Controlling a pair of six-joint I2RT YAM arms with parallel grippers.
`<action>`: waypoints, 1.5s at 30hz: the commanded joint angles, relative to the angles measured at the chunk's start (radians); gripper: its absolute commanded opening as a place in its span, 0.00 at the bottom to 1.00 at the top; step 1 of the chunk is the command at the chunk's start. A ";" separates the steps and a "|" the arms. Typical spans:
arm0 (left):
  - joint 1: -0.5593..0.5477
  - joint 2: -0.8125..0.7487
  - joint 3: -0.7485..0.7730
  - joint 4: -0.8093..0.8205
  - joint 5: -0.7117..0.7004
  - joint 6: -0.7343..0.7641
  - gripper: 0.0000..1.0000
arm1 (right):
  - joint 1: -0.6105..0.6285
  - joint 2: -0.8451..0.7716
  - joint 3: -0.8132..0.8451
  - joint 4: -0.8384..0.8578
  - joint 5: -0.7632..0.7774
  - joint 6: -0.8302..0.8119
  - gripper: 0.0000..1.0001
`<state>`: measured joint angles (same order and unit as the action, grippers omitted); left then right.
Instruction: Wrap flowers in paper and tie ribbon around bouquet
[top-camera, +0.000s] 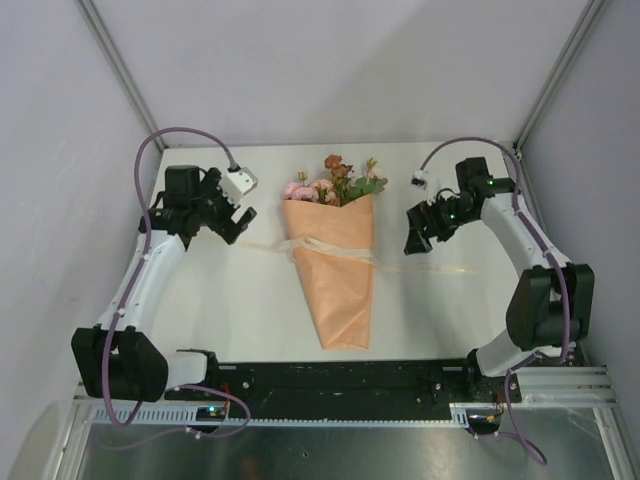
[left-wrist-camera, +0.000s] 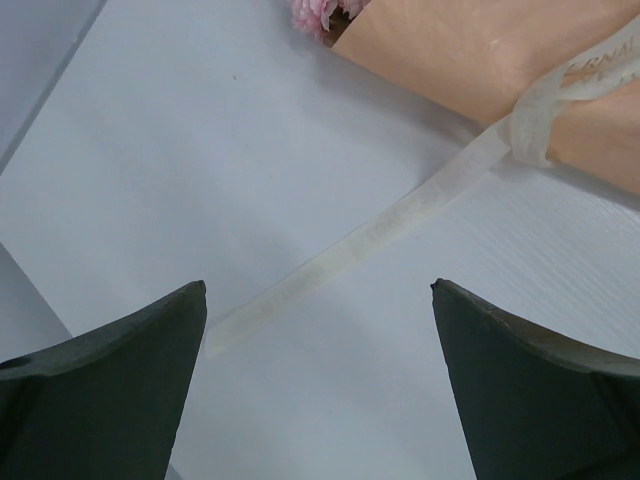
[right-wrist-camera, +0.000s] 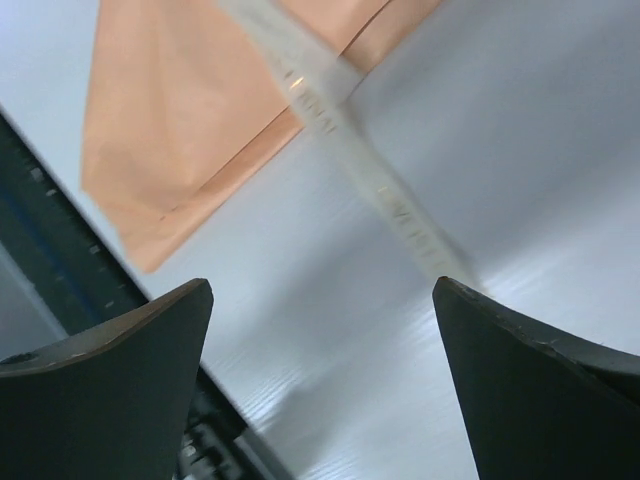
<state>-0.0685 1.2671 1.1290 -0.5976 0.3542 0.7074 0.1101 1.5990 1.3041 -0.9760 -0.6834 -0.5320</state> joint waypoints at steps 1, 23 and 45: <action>-0.001 0.039 0.034 0.018 -0.003 -0.052 1.00 | -0.017 -0.053 0.044 0.175 0.087 -0.071 0.99; 0.197 0.128 0.072 0.098 0.042 -0.536 1.00 | 0.127 0.280 -0.062 0.138 0.564 -0.260 0.72; 0.245 0.288 0.049 0.092 -0.158 -0.733 1.00 | 0.203 0.287 -0.151 0.115 0.647 -0.222 0.00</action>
<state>0.1909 1.5257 1.1870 -0.5014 0.3061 0.0704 0.3183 1.8698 1.2022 -0.8219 0.0299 -0.7788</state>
